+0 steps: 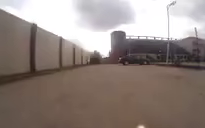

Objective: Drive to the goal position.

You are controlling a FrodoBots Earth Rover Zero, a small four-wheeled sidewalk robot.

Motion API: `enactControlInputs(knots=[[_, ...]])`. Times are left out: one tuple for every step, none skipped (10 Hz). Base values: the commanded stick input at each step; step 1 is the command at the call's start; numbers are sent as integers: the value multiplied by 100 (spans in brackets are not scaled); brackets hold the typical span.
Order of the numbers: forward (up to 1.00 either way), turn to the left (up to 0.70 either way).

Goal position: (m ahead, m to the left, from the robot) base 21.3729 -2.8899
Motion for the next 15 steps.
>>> enactControlInputs(knots=[[70, 0], [70, 1], [70, 2], [70, 2], [70, 2], [70, 2], [70, 1], [70, 0], [70, 0], [70, 0], [70, 0], [70, 0], [70, 0], [70, 0], [70, 0]])
